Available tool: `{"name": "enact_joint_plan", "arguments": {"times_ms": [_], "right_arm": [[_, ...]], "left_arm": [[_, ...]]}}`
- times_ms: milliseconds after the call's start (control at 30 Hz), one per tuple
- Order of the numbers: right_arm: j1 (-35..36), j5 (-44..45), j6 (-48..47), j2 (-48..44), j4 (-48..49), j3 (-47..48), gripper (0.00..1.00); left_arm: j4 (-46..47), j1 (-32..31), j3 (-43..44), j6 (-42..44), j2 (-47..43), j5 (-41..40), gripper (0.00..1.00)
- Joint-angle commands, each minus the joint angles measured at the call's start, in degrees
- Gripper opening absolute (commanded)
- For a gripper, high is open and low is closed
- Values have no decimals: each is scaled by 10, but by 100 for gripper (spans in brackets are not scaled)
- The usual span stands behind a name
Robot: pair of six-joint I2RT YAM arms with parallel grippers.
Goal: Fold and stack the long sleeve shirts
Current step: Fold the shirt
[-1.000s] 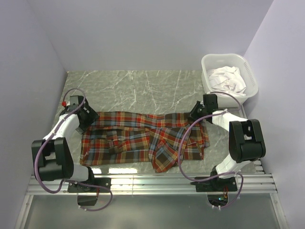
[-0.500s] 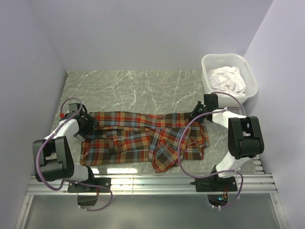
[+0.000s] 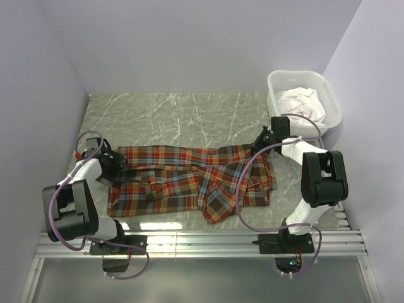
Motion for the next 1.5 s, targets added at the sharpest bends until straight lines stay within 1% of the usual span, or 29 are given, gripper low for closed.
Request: {"name": "enact_joint_plan", "arguments": {"times_ms": [0,300,433,567,700,900,1067,1167,1367,1467], "right_arm": [[-8,24,-15,16,21,46,0],[-20,22,-32,40,17,81,0],[-16,4,-24,19,37,57,0],[6,16,-17,2,56,26,0],[23,30,-12,4,56,28,0],[35,67,-31,11,39,68,0],[34,106,-74,21,19,109,0],[34,111,-89,32,7,126,0],[33,112,-81,40,24,90,2],[34,116,-71,50,33,65,6]], "left_arm": [[9,8,-19,-4,23,6,88],[5,20,-18,1,36,12,88],[-18,34,-12,12,37,4,88],[-22,58,-8,17,41,4,88],[-33,78,0,28,45,3,88],[-29,92,1,28,45,-13,88],[-26,95,2,26,48,-13,88],[-26,94,2,26,43,-15,88],[-31,94,3,27,38,-21,88],[-33,96,9,32,38,-24,88]]}}
